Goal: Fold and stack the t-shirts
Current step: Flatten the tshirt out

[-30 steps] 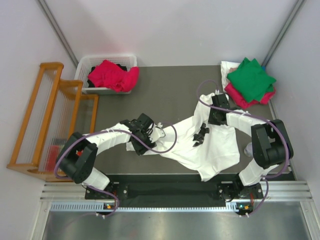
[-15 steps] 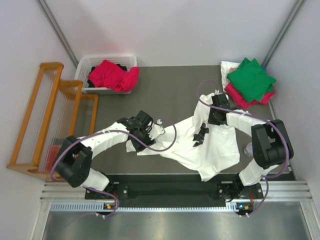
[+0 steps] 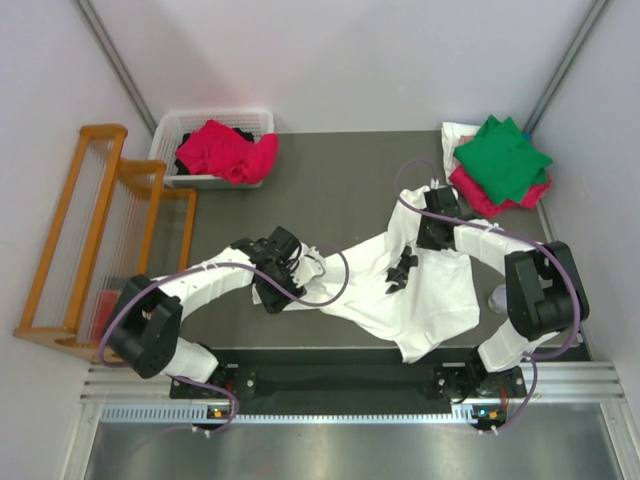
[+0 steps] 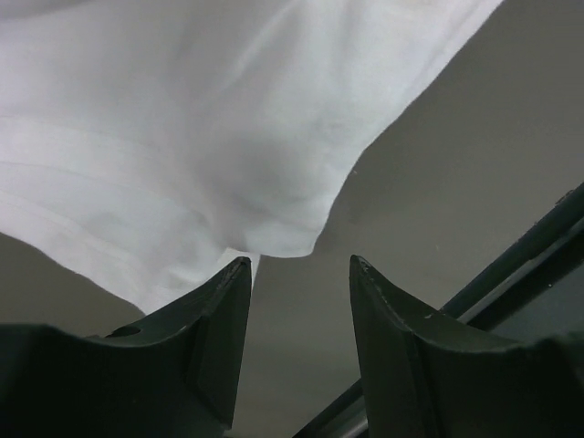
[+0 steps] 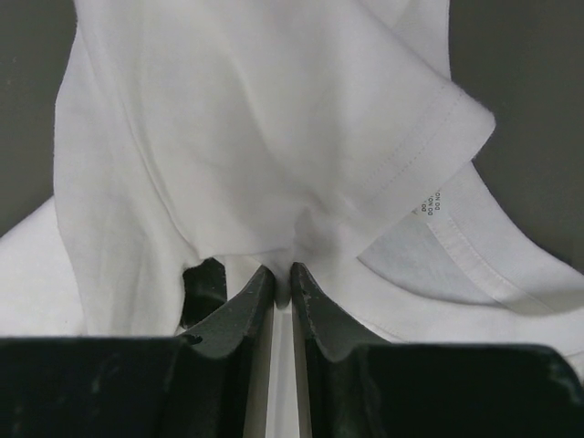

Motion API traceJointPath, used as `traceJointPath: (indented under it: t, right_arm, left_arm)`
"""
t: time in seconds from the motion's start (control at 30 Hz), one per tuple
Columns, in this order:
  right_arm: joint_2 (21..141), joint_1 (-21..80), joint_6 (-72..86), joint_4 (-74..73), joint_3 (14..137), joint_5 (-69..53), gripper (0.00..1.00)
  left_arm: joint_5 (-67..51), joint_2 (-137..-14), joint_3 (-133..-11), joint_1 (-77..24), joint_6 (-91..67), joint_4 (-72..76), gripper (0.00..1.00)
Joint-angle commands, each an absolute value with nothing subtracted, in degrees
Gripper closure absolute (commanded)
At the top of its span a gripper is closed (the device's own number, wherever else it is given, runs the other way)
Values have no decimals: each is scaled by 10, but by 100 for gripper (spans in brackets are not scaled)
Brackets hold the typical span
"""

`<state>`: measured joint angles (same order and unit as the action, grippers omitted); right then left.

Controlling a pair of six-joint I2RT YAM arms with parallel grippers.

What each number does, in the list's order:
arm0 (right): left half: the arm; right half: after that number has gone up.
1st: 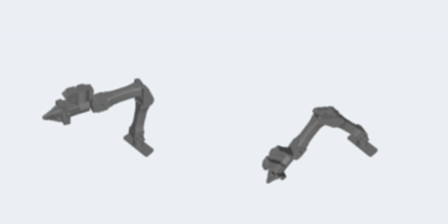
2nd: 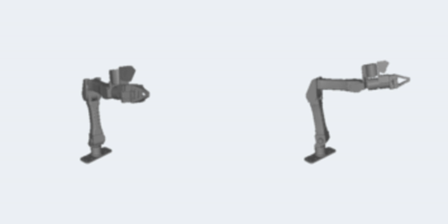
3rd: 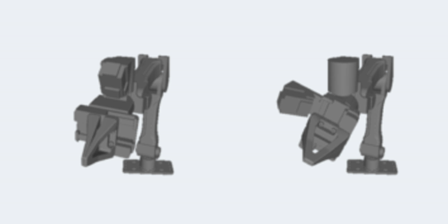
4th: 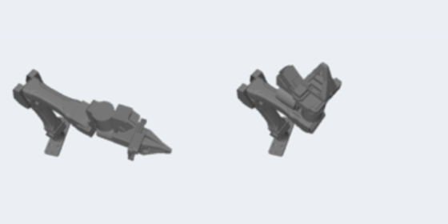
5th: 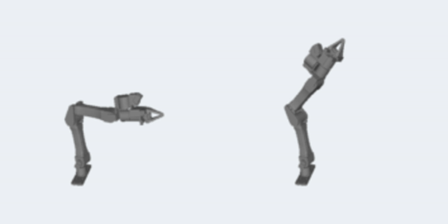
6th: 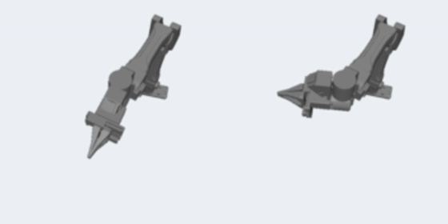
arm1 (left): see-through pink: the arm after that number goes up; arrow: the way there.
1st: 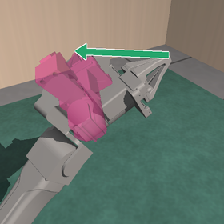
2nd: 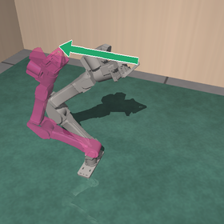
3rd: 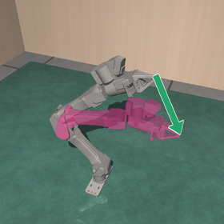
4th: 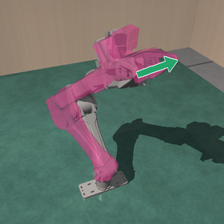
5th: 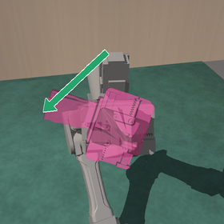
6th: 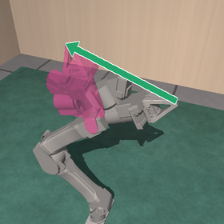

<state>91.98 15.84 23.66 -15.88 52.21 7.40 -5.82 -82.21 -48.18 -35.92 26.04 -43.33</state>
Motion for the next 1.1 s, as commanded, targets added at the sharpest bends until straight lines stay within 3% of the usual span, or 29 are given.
traceJointPath:
  t: [0.0, 1.07]
  right_arm:
    - [902, 153, 237, -163, 549, 74, 87]
    - [912, 155, 241, -154, 545, 63, 94]
  left_arm:
    - [-88, -809, -467, -358, 264, -461, 48]
    - [-88, -877, -504, -360, 253, -407, 48]
